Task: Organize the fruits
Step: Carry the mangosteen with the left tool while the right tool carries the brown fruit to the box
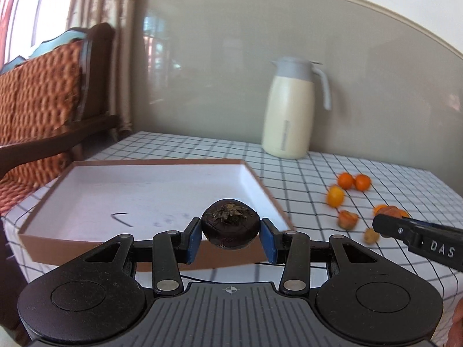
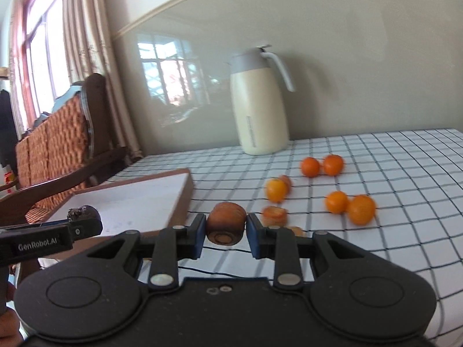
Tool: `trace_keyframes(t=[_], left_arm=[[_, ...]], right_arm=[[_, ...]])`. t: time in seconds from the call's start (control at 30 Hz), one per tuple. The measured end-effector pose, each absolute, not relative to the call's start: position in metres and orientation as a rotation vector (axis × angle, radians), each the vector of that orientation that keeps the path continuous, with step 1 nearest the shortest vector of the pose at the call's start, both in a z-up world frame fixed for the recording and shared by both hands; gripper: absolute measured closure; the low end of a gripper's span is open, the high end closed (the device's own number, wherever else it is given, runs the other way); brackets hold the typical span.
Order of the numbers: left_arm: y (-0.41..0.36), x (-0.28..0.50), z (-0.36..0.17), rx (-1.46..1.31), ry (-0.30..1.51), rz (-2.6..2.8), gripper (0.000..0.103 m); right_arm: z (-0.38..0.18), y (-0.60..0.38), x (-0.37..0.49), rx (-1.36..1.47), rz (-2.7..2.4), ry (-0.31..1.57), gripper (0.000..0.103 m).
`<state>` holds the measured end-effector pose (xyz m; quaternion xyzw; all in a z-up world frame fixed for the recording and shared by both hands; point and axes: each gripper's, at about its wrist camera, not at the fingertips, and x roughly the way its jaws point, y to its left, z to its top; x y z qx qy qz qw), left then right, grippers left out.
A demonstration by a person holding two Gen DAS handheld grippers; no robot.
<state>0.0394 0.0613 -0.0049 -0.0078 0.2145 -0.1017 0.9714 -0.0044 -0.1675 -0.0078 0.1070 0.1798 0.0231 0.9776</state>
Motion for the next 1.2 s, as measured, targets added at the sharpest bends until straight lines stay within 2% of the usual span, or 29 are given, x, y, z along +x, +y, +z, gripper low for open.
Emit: trace_keyframes(t=[0.8,1.2], left_arm=[[0.17,0.059,-0.013,-0.111,0.384,0.12,0.059],[0.198,0.077,-0.024,-0.125,0.411,0.231,0.059]], right_arm=[[-0.004,-0.1,0.048,0.173,0.148,0.308,0.081],[-0.005,-0.083,0.08,0.094,0.114,0.326,0.081]])
